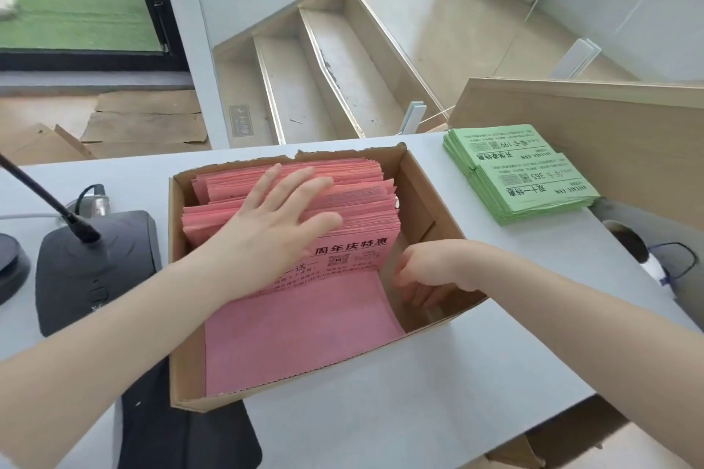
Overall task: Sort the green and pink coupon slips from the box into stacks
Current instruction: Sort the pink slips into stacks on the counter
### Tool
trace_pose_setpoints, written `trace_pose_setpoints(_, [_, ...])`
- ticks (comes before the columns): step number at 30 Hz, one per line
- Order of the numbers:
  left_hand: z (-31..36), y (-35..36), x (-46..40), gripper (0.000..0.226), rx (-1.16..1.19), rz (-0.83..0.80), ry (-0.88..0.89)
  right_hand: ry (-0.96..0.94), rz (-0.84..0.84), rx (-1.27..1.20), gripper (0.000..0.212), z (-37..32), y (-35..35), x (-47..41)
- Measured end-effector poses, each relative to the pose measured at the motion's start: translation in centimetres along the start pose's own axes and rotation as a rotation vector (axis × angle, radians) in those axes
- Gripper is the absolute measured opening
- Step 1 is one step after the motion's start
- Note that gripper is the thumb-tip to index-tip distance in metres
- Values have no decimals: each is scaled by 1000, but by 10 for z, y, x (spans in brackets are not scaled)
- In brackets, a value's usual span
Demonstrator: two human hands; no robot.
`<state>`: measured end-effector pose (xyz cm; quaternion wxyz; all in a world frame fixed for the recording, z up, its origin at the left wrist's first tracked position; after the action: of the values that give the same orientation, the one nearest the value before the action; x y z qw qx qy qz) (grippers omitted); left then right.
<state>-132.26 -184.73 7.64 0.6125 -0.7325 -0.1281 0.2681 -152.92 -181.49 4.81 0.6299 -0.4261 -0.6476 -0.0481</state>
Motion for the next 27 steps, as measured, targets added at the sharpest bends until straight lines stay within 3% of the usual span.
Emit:
trace_pose_setpoints(1, [2,-1,2,41,-10,45,59,22,-40,-26,32,1,1,-3])
trace_pose_setpoints(3, [4,-1,4,46,18,107,139,47,-115,-76,36,2,5,-6])
trace_pose_setpoints(6, [9,1,1,46,28,71,191,21,-151,-89,18,-2,11,-6])
trace_pose_setpoints(10, [5,3,0,37,36,18,187,23,-235,-219,11,-3,19,-10])
trace_pose_setpoints(14, [3,3,0,39,83,45,167,22,-258,-414,15,-5,21,-12])
trace_pose_setpoints(19, [2,5,1,39,91,5,131,-75,-171,-564,26,-10,13,-1])
trace_pose_setpoints(25, [11,-3,6,83,160,-157,21,-129,-146,-1034,18,-6,-5,15])
trace_pose_setpoints(27, [12,-1,6,65,126,-168,20,-158,-166,-1212,17,-7,-7,19])
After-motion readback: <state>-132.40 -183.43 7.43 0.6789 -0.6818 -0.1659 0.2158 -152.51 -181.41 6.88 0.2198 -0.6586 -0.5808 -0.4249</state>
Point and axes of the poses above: each hand's wrist, its own x-axis away from the middle knuckle, its own y-axis out of the palm, z = x × y, the point moved 3 cm from there along -x, towards the middle knuckle, and after that the axes turned 5 degrees about y, right-handed, at the moved point
